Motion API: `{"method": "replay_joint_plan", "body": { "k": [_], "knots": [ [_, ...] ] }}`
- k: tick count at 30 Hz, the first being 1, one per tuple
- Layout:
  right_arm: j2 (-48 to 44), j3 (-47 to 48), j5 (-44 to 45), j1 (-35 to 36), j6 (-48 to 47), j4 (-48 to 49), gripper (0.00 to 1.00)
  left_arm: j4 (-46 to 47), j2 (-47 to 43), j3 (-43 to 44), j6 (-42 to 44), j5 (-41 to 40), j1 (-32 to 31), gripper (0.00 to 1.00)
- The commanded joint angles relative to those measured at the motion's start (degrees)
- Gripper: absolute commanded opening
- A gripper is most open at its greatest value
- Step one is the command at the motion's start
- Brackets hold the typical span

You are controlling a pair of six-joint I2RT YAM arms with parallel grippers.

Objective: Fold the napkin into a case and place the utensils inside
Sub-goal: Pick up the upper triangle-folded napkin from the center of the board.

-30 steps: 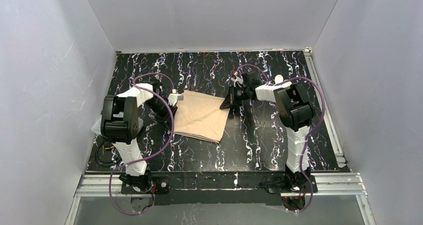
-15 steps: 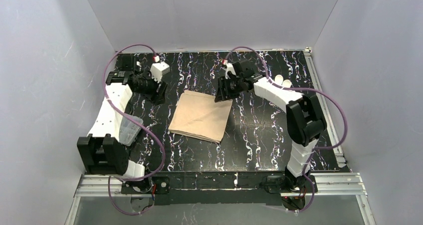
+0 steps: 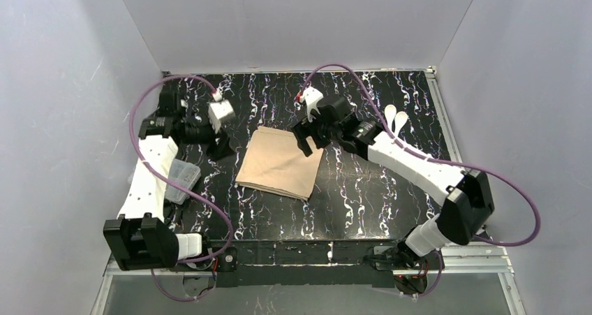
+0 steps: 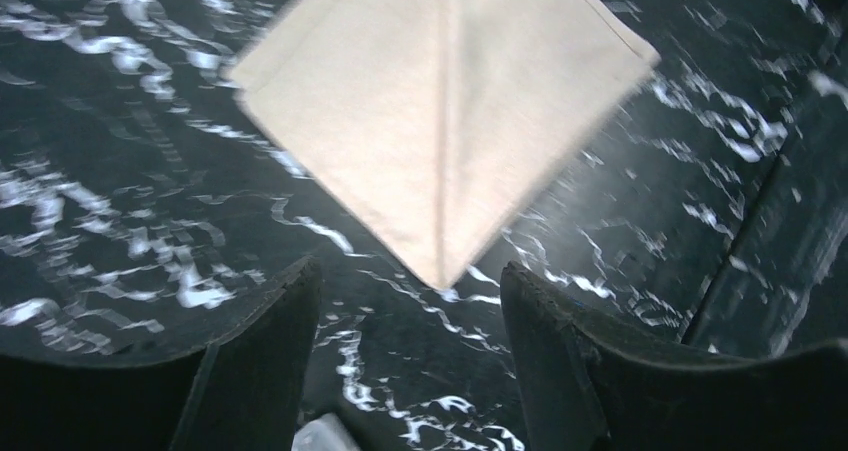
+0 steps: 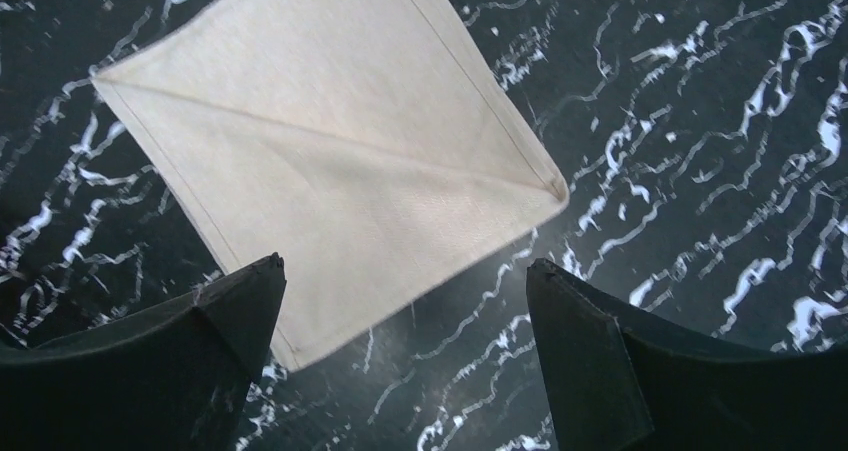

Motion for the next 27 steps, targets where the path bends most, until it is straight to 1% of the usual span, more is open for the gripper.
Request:
{"method": "replay_joint_plan", "body": {
  "k": [1,3,4,7,10,12,15,18,22,27],
  "knots": [
    [-6.6,-6.7,6.4,1.0,-5.5,6.2,0.99,-3.5,-6.4,-13.2,22.2,8.6,-1.0,0.64],
    [-8.4,-8.5,8.9,1.0,-3.6,9.2,0.99,-2.6,-9.8,-19.9,32.4,6.1,-2.0,0.65],
    [-8.9,-8.7,9.1,1.0,-3.0,9.9,0.99,-0.9,-10.9,-22.3,35.0,4.0,-3.6,0.65],
    [-9.0,-8.8,8.8,1.5,-4.7,9.9,0.99,-0.4,-11.9,-25.1,40.3,1.5,-6.1,0.65],
    [-10.8,-13.0,7.2,4.1,-11.4,12.6,0.99,0.9,-12.3,-28.0,45.1,-1.6,-9.5,0.65],
    [-11.9,-15.6,5.3,5.6,-15.0,12.6,0.99,4.4,-13.3,-31.8,48.6,-3.4,-11.5,0.64],
    [-12.0,-17.9,2.6,7.3,-16.9,10.7,0.99,9.7,-13.9,-36.5,51.1,-5.2,-13.6,0.62],
    [-11.7,-20.9,1.2,9.8,-16.5,11.3,0.99,14.9,-12.8,-39.9,52.2,-7.5,-13.9,0.59],
    [-9.7,-25.4,2.9,14.8,-16.5,13.6,0.99,18.0,-11.0,-42.1,53.4,-10.3,-13.9,0.56],
    [-6.9,-29.0,4.0,18.8,-17.5,16.7,0.99,28.3,-9.7,-46.2,53.9,-11.4,-13.9,0.54]
  ]
}}
